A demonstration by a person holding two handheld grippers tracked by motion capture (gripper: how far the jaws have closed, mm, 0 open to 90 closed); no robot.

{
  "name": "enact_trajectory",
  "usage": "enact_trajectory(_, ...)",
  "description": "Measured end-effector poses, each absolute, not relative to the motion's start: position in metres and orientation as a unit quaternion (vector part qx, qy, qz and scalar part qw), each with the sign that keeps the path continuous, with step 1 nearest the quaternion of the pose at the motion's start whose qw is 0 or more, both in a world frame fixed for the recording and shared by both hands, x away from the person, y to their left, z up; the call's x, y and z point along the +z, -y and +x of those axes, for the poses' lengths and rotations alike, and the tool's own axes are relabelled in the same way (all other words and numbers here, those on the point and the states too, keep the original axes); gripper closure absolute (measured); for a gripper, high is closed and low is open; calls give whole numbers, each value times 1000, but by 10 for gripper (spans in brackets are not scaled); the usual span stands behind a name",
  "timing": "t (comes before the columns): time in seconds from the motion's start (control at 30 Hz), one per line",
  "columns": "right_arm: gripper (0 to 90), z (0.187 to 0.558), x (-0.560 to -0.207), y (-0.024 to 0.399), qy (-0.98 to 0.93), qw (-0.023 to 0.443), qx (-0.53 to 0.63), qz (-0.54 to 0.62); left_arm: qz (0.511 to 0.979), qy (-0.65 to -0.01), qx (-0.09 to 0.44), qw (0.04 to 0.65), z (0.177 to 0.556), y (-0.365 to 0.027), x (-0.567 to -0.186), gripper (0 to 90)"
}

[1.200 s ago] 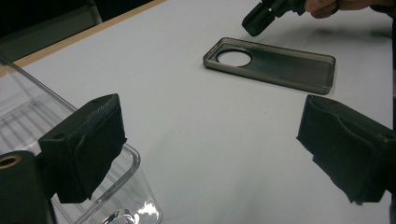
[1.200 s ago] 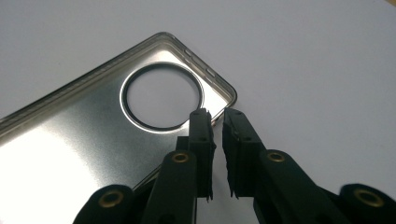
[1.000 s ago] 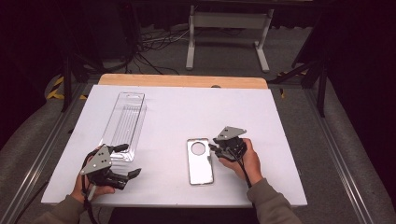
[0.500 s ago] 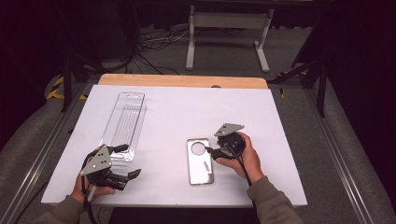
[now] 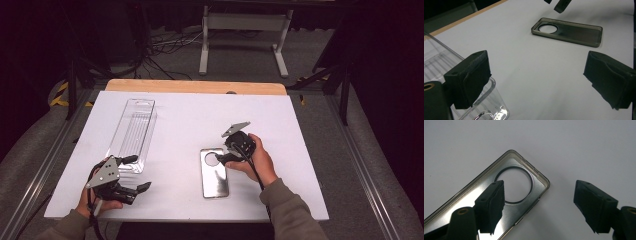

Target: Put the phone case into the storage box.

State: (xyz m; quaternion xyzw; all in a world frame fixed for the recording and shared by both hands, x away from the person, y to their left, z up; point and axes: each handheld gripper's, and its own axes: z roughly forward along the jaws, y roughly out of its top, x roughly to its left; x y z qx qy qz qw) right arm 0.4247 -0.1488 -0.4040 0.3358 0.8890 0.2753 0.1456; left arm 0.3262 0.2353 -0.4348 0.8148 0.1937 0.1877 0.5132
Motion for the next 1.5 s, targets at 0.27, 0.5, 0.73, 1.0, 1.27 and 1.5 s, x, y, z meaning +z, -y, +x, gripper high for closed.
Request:
enact_trajectory(0.27,311,440,-405,139,-900,122,239,344,818,-192,185,510,326,-235,-435,73)
enact_trajectory(0.5,449,450,-410,134,-908,99,215,346,821,-189,186,506,325,-235,-435,73)
enact_trajectory(0.73,532,461,-415,132,-911,83,191,355,822,-185,185,506,324,-234,-436,73)
enact_trajectory(1.0,623,467,-420,129,-917,70,176,351,824,-181,185,505,323,-233,-435,73)
enact_trajectory(1.27,689,469,-420,131,-917,64,173,354,823,-182,184,506,322,-233,-435,73)
enact_trajectory(1.5,768,473,-421,133,-915,55,171,360,823,-182,182,506,322,-232,-435,73)
